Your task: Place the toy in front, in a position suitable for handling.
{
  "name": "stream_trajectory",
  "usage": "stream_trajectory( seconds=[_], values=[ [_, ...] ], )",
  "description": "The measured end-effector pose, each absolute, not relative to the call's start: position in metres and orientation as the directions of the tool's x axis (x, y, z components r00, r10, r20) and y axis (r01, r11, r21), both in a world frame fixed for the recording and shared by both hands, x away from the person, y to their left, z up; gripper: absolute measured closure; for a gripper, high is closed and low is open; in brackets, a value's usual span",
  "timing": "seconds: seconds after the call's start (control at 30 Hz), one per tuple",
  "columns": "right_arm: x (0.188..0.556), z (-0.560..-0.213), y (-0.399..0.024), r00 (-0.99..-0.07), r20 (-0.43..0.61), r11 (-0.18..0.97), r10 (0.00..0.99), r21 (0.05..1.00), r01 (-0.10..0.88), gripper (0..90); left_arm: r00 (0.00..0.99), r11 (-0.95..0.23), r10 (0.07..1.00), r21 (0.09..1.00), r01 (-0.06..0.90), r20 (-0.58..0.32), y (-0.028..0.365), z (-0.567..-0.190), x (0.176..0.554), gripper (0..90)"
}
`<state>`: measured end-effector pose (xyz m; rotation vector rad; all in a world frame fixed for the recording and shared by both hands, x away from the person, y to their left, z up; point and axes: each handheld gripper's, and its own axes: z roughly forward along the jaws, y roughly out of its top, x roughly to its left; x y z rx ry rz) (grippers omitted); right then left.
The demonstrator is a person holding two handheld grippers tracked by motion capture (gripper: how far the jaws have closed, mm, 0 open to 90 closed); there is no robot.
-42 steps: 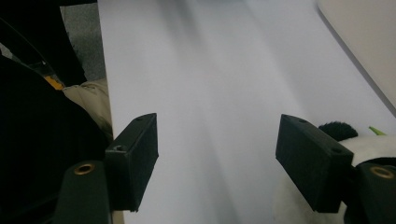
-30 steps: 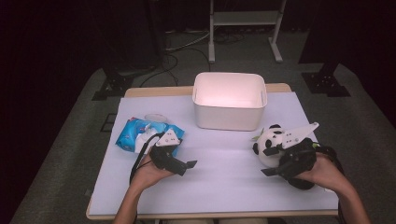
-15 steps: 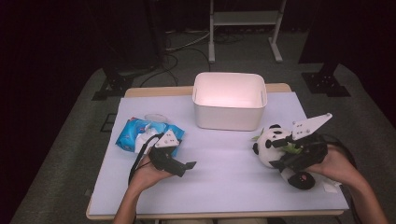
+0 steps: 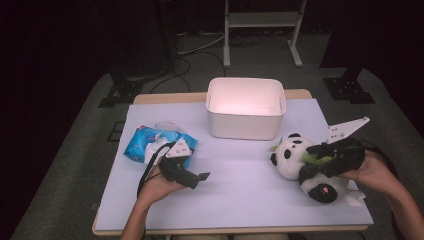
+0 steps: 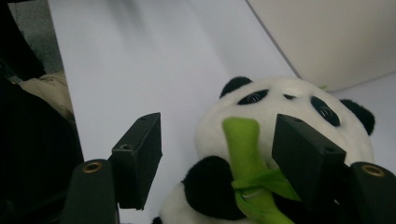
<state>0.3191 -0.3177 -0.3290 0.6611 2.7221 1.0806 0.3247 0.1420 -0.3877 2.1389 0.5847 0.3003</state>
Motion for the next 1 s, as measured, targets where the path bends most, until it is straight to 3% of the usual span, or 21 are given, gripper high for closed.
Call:
stream_trajectory(
  seconds=[0.2, 0.3, 0.43, 1.0],
  values=[
    [0.326, -0.339, -0.321, -0.889, 0.036, 0.654, 0.456, 0.664, 0.363, 43.9, 0.859, -0.505, 0.512, 0.809, 0.302, -0.001, 0.143, -0.388, 0.325, 2.3],
    [0.328, -0.345, -0.321, -0.885, 0.013, 0.67, 0.465, 0.648, 0.362, 58.3, 0.853, -0.499, 0.523, 0.81, 0.308, -0.003, 0.145, -0.387, 0.326, 2.2],
    [0.329, -0.345, -0.321, -0.884, 0.001, 0.68, 0.468, 0.639, 0.36, 69.9, 0.847, -0.493, 0.531, 0.81, 0.317, -0.009, 0.148, -0.387, 0.326, 2.2],
    [0.348, -0.327, -0.322, -0.929, 0.032, 0.69, 0.368, 0.661, 0.295, 75.5, 0.84, -0.475, 0.541, 0.814, 0.335, -0.029, 0.153, -0.386, 0.326, 2.2]
  ],
)
